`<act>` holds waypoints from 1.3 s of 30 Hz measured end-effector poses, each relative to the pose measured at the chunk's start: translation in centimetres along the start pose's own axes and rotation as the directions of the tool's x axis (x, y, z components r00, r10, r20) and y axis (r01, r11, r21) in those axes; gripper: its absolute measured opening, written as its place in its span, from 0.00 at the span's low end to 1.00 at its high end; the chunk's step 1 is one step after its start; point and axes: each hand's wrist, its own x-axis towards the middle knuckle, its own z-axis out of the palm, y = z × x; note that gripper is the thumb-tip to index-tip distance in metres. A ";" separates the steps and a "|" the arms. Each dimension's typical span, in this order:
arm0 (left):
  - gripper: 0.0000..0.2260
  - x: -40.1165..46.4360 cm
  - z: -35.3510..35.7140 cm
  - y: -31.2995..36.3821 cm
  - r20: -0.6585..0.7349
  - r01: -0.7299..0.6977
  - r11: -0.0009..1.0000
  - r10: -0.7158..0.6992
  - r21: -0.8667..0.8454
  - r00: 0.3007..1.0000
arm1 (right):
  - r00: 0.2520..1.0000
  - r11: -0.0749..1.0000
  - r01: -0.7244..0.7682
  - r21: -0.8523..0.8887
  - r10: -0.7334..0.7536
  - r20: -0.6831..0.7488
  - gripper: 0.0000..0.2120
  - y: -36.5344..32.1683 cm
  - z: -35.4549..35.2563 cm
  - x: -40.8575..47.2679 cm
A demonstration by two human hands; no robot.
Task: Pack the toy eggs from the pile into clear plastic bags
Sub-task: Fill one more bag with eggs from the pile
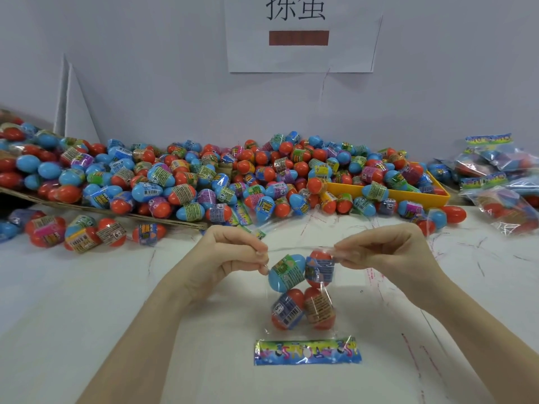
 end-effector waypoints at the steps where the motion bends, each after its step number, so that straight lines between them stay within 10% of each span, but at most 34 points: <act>1: 0.08 0.0 -0.1 -0.1 0.012 0.001 1.000 -0.001 -0.002 1.000 | 1.000 0.999 0.025 -0.035 -0.025 0.004 0.24 0.0 0.0 0.0; 13: 0.04 0.1 -0.7 -0.5 0.187 0.002 0.999 0.005 -0.040 0.982 | 0.997 0.994 0.073 -0.084 -0.071 0.034 0.27 0.4 0.1 -0.3; 24: 0.04 0.3 0.3 1.5 -0.212 0.005 0.999 -0.014 -0.043 0.977 | 0.992 0.962 0.124 -0.244 -0.120 0.028 0.24 0.4 -0.6 -0.4; 28: 0.15 0.4 2.6 0.9 -0.079 0.240 0.942 -0.227 0.233 0.971 | 0.994 0.962 0.110 -0.249 -0.107 0.027 0.23 0.5 -0.5 -0.4; 39: 0.09 -0.6 3.0 1.3 0.153 0.119 0.926 -0.183 0.358 0.971 | 0.972 0.983 -0.084 -0.160 0.116 0.203 0.22 -1.1 -2.1 -0.2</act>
